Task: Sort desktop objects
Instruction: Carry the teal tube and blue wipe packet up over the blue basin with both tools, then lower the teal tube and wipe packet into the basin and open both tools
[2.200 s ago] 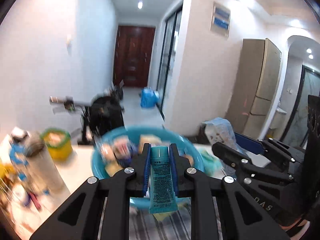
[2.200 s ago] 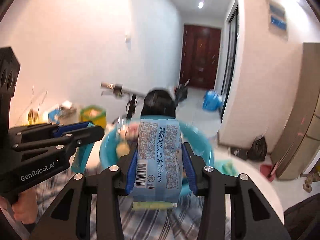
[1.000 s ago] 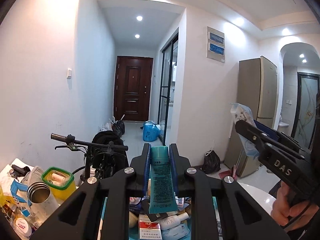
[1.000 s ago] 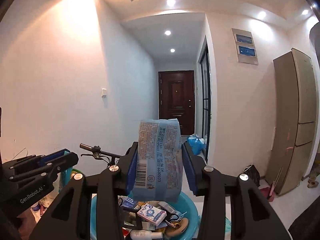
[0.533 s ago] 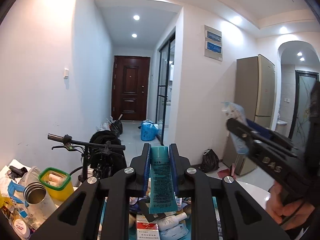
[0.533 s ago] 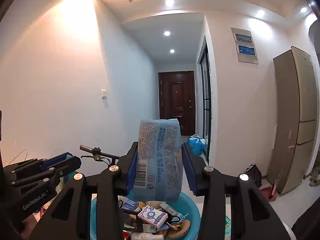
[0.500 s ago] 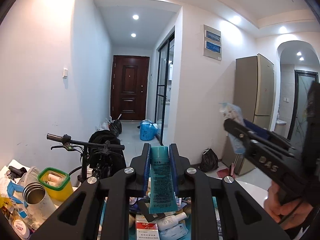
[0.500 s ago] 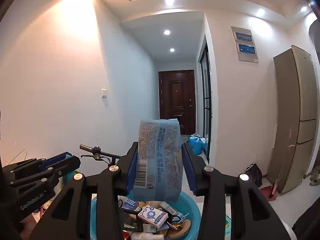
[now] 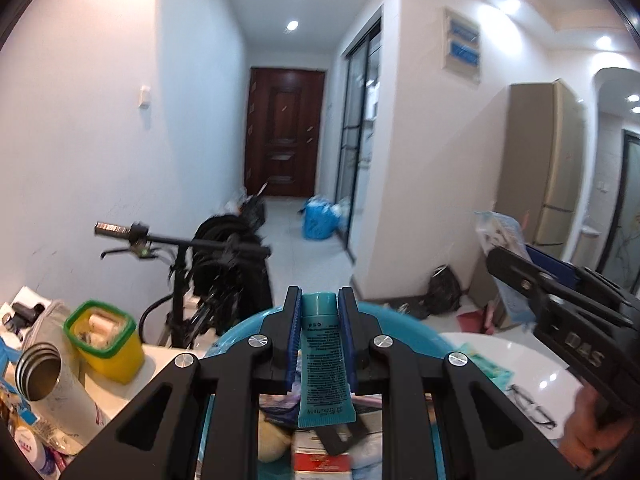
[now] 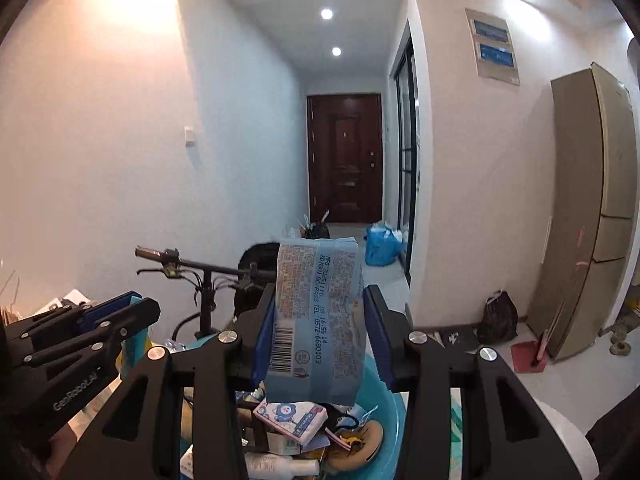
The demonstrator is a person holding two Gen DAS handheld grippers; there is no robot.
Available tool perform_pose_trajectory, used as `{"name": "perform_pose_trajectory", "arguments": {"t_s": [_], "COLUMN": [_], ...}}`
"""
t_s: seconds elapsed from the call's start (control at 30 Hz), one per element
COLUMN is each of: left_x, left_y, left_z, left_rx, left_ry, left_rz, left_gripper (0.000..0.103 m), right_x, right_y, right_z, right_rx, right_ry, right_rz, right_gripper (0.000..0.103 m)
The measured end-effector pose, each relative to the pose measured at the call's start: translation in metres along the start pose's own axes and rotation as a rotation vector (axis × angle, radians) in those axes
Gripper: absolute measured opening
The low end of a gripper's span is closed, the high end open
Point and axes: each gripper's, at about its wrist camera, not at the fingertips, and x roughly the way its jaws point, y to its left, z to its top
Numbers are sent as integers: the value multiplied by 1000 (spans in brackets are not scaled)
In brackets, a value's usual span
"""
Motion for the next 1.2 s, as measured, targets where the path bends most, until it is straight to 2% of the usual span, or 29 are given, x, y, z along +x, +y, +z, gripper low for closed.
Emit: {"name": "perform_pose_trajectory", "arguments": {"t_s": [0.13, 0.23, 0.43, 0.53, 0.63, 1.0, 1.2], "left_x": [31, 50, 84, 101, 106, 118, 127], "left_y": [11, 21, 35, 43, 49, 56, 61], "left_z": [-11, -19, -35, -44, -47, -52, -58], "left_rx": [-19, -40, -60, -88, -108, -122, -156], "left_ry": [72, 120, 221, 288, 305, 346, 392], "left_rz": [13, 25, -1, 22, 9, 56, 48], "left_gripper": [20, 20, 20, 20, 20, 20, 20], "right_x": [25, 44, 81, 98, 112, 128, 133], "right_y": [2, 2, -9, -12, -15, -15, -16], "right_z": [-10, -19, -43, -59, -72, -75, -75], "right_rx": [14, 7, 17, 22, 30, 29, 38], "right_ry": [93, 146, 265, 340, 392, 423, 432], "right_rz": [50, 42, 22, 13, 9, 0, -6], "right_gripper": [41, 41, 41, 41, 41, 41, 41]}}
